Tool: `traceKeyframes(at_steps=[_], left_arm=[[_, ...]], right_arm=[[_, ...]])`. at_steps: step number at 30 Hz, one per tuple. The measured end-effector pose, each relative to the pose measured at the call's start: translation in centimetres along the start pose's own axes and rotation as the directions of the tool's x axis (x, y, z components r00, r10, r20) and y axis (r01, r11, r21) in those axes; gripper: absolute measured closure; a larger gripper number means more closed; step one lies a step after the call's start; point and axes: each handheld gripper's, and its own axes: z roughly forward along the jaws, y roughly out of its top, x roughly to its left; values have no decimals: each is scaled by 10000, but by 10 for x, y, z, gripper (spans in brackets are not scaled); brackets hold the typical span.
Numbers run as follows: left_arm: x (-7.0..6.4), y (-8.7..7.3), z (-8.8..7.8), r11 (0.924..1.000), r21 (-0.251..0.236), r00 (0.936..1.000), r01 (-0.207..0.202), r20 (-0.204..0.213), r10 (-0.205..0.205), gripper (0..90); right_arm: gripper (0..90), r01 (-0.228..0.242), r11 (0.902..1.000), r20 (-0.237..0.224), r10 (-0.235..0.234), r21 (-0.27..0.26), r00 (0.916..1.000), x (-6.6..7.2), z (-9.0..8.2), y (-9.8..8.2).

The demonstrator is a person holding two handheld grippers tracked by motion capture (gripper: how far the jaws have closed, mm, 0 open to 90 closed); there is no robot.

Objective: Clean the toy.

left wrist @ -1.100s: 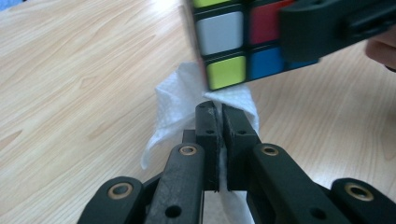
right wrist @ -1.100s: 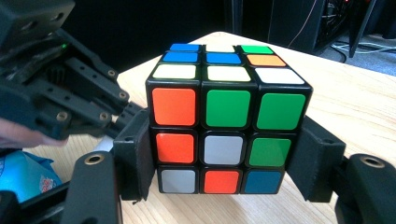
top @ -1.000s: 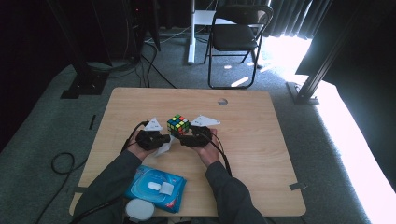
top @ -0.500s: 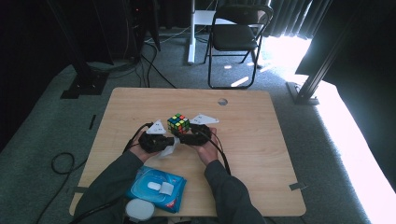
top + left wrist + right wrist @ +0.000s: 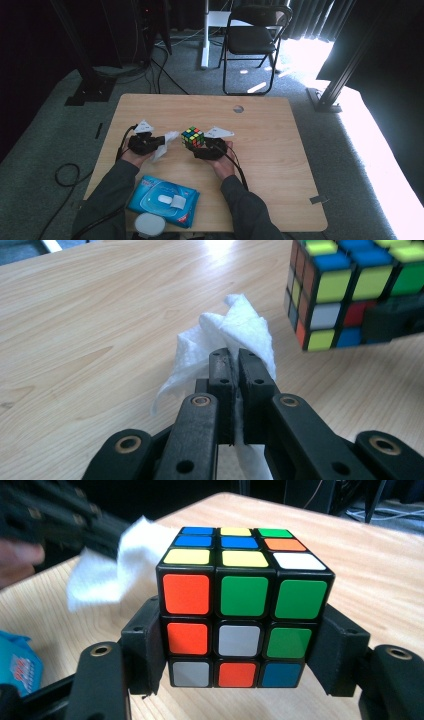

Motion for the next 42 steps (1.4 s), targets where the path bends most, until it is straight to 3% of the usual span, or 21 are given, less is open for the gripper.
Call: traceKeyframes(at_steps=[7, 16, 21, 30, 36, 42], left_arm=[[-1, 0, 1, 10000, 24, 9999, -74, 69, 74, 862], [-7, -1, 7, 9993, 240, 9994, -271, 239, 265, 862], [-9, -1, 10, 9990, 290, 9991, -337, 255, 330, 861], [-8, -2, 11, 9993, 292, 9993, -237, 285, 229, 858], [-8, -1, 10, 9996, 208, 9994, -170, 319, 163, 857], [-7, -1, 8, 9997, 186, 9995, -145, 290, 140, 856]], right_arm=[[339, 405, 9968, 203, -420, 696, 9989, 7, 16, -11], [339, 336, 9951, 300, -366, 933, 9989, 9, 27, -18], [338, 568, 9916, 361, -614, 1161, 9975, 11, 31, -21], [337, 563, 9895, 522, -637, 1331, 9966, 12, 29, -33], [312, 940, 9783, 424, -1035, 1847, 9937, 18, 27, -33], [259, 786, 9845, 305, -844, 1565, 9960, 19, 18, -32]])
